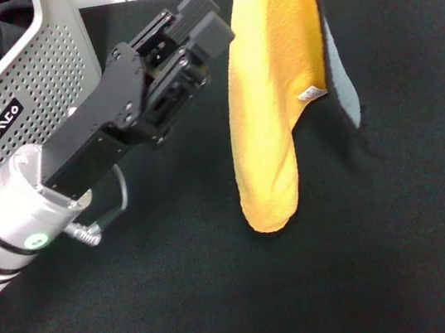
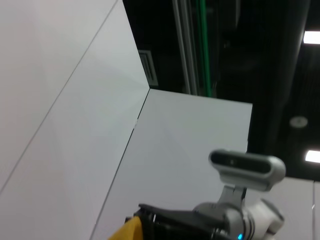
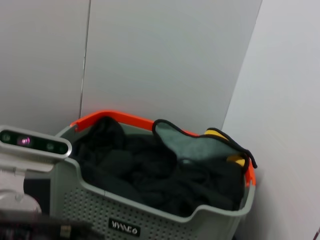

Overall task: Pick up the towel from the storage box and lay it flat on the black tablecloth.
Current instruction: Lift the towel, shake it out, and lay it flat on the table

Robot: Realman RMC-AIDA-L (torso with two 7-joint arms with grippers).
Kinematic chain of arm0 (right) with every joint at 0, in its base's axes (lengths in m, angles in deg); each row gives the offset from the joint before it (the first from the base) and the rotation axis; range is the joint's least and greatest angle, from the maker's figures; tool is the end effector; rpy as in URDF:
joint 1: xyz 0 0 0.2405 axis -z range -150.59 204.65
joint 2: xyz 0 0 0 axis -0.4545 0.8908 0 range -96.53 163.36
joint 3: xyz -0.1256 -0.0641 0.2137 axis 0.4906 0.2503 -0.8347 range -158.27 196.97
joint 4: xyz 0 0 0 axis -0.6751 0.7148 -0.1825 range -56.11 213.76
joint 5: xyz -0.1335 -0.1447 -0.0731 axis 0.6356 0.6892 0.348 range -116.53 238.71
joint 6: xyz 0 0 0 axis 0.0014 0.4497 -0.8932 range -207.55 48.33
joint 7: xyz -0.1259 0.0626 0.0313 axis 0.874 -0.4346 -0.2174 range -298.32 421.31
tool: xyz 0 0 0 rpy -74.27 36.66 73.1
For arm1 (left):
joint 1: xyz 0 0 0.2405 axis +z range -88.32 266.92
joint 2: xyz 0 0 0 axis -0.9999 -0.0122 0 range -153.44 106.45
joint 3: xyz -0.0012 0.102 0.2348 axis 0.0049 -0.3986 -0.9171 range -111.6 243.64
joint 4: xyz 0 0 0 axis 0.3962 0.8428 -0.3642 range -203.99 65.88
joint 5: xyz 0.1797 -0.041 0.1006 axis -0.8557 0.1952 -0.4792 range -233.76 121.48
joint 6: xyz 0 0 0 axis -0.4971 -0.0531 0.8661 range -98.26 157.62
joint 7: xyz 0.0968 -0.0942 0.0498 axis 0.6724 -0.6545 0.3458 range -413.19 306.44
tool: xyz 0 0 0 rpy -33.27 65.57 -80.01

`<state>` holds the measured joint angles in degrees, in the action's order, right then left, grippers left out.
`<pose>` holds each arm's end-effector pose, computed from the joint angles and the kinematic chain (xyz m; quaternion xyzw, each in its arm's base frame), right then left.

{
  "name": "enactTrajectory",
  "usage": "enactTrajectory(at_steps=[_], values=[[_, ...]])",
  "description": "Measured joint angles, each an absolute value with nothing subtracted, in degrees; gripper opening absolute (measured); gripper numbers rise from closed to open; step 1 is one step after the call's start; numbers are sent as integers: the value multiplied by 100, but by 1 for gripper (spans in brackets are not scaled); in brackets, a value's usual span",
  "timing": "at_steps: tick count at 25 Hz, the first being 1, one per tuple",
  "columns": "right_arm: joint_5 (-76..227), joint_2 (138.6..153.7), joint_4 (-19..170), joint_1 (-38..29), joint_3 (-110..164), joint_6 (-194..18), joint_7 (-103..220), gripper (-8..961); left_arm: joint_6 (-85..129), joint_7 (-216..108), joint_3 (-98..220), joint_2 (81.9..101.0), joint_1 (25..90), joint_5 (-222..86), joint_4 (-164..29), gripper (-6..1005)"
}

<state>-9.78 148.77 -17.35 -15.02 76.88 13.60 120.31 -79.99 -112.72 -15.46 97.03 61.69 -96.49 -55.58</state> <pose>0.0221 0.3521 0.1164 -0.9666 -0.0349 0.1807 0.1785 -0.1978 0.2724 -0.0142 -0.7566 -0.1489 -0.6320 0.0774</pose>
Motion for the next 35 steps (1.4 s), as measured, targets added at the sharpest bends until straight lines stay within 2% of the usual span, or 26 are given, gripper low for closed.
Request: enactTrajectory(at_steps=[13,35], values=[[-956,14886,-1310,-1818,8120,193,11960,13,-7337,-10070,-1843,9727,5890,-9379,-5569,428],[-974,14905,-1302,-2226,8249,-36,11964,14,-6265,-8012,-4010,9727,6146,-6556,-5577,417]])
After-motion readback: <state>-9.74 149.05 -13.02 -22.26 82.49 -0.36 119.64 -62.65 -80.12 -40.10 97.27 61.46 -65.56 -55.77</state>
